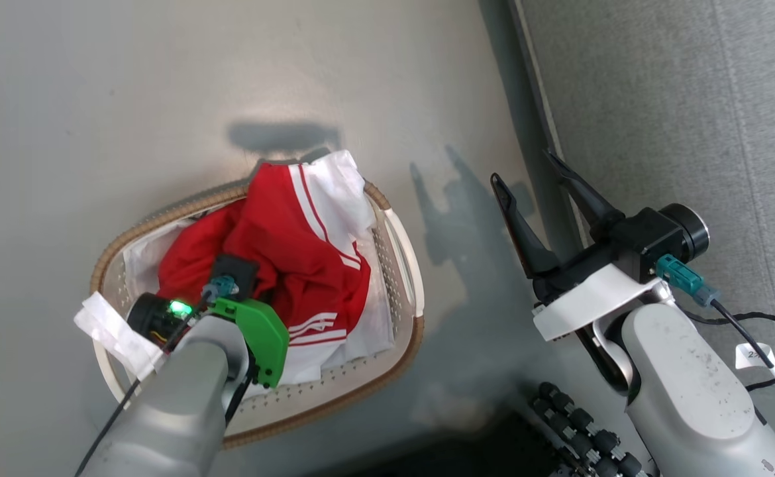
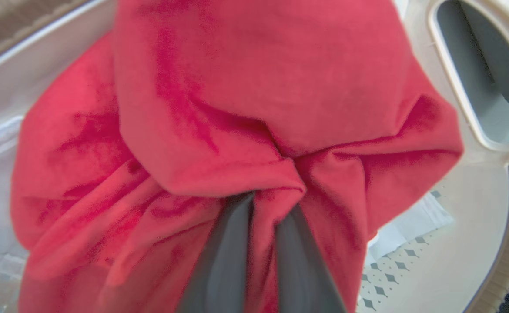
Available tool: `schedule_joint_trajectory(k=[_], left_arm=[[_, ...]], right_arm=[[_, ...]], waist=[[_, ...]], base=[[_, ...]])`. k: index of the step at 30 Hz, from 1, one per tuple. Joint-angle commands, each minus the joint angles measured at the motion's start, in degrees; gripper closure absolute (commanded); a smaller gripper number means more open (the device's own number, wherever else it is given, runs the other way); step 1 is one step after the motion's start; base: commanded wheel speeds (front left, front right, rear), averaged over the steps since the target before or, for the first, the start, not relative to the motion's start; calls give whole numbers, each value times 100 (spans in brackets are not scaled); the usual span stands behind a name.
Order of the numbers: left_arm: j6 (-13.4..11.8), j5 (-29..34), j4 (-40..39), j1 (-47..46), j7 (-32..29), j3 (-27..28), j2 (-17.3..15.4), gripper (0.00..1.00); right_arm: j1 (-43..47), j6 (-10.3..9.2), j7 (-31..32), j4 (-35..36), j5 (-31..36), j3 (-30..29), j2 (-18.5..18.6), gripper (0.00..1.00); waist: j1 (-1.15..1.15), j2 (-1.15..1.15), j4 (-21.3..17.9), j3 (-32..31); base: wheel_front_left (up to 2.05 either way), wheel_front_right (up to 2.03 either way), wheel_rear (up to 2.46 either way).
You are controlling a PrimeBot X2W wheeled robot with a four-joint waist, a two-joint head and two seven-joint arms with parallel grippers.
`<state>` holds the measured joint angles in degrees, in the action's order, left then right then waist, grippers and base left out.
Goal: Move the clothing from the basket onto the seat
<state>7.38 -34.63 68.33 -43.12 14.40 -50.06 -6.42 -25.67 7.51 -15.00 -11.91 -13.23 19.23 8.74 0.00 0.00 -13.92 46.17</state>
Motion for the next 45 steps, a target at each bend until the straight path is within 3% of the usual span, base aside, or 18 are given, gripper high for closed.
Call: schedule_joint_trajectory(k=[1,8,25,39,45], left_arm=[[17,-8,-55,117,47,-34,-55,100],[17,-116,-557,582,81,131,-129,100],[17,546,-2141,1849,78,1049,-71,100],[17,1227,-3983,2607,78,2151,60,100],[18,1455,-4832,2733,79,2356,181,100]], right_arm=[[57,-4,-27,-47,-58,2,-7,0],[246,-5,-27,-201,-132,-20,21,0],[1018,-5,-27,-387,-193,-250,7,0],[1613,-5,-27,-395,-269,-471,-176,0],[1758,-5,-27,-442,-278,-469,-190,0]], waist=[[0,0,17,-345],[0,0,171,-1099],[0,0,767,-2826],[0,0,871,-3554],[0,0,881,-3803]], base=[[0,0,0],[0,0,0],[0,0,0],[0,0,0],[0,0,0]])
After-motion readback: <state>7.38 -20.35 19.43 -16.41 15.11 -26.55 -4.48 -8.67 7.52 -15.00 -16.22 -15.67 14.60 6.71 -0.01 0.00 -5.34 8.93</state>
